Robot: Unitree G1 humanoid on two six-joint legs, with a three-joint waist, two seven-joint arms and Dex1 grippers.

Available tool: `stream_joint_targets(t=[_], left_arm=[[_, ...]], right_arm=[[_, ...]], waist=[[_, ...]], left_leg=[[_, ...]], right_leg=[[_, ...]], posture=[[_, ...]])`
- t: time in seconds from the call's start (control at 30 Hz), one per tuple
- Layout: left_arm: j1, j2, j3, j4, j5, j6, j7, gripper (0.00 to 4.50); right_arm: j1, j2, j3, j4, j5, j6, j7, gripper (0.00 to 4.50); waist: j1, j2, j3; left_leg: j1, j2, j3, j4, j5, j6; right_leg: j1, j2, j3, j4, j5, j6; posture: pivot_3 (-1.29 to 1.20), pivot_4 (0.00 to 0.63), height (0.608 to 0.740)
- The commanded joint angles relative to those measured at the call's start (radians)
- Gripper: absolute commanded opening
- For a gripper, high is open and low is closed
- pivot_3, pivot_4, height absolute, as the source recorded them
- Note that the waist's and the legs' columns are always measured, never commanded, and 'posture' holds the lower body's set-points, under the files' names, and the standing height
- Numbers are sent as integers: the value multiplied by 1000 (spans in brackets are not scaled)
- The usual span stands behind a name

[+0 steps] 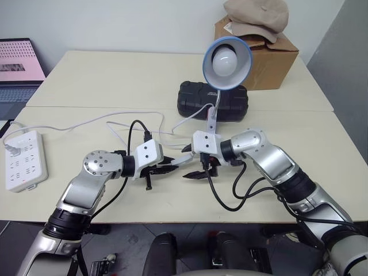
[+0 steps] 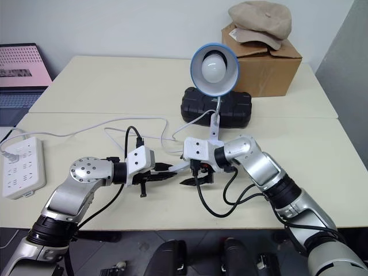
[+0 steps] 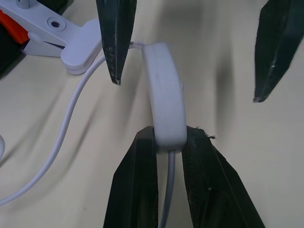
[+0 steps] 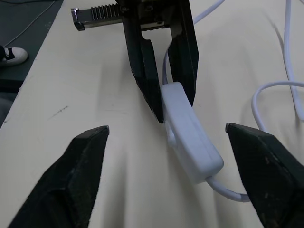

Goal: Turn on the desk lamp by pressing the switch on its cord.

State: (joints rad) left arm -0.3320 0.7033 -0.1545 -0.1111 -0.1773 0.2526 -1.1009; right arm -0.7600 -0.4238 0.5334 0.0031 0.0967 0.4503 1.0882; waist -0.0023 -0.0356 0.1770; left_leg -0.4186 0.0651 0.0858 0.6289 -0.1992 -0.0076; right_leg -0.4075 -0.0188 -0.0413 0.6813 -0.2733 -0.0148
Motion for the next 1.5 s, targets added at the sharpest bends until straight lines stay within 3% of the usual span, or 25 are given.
stream_joint_targets(t=[0.03, 0.33, 0.7, 0.77, 0.8, 1.17, 1.23, 1.5], left_arm=[[-4, 1, 3, -41, -4, -11, 6, 384], [-9, 4, 0, -38, 2, -20, 7, 384], [-13, 0, 3, -33, 11, -30, 3, 384], [-14, 0, 3, -32, 12, -31, 2, 384], [-14, 1, 3, -32, 13, -32, 2, 384], [-34, -18, -3, 52, 22, -56, 14, 384], [-43, -25, -4, 81, 32, -71, 24, 384], [-112, -70, -49, 292, 144, -222, 85, 384]], right_arm=[[-17, 7, -16, 7, -24, -41, -1, 2936], [-26, 6, -25, 50, -54, -95, 13, 965], [-15, 29, -61, 48, -36, -129, 29, 681], [-14, 31, -70, 52, -31, -139, 28, 1391], [-14, 30, -72, 53, -30, -143, 30, 1496], [35, -10, -174, -57, -19, -105, -31, 4317], [59, -32, -181, -84, -29, -101, -39, 4497], [253, -129, -251, -354, 7, 65, -101, 4500]], waist=[[0, 0, 0], [0, 0, 0], [0, 0, 0], [0, 0, 0], [0, 0, 0], [1, 0, 0], [1, 0, 0], [-1, 0, 0]], left_leg=[[0, 0, 0, 0, 0, 0], [0, 0, 0, 0, 0, 0], [0, 0, 0, 0, 0, 0], [0, 0, 0, 0, 0, 0], [0, 0, 0, 0, 0, 0], [0, 0, 0, 0, 0, 0], [0, 0, 0, 0, 0, 0], [0, 0, 0, 0, 0, 0]], right_leg=[[0, 0, 0, 0, 0, 0], [0, 0, 0, 0, 0, 0], [0, 0, 0, 0, 0, 0], [0, 0, 0, 0, 0, 0], [0, 0, 0, 0, 0, 0], [0, 0, 0, 0, 0, 0], [0, 0, 0, 0, 0, 0], [0, -1, 0, 0, 0, 0]], posture=[[0, 150, 740], [0, 150, 740], [0, 150, 740], [0, 150, 740], [0, 150, 740], [0, 150, 740], [0, 150, 740], [0, 150, 740]])
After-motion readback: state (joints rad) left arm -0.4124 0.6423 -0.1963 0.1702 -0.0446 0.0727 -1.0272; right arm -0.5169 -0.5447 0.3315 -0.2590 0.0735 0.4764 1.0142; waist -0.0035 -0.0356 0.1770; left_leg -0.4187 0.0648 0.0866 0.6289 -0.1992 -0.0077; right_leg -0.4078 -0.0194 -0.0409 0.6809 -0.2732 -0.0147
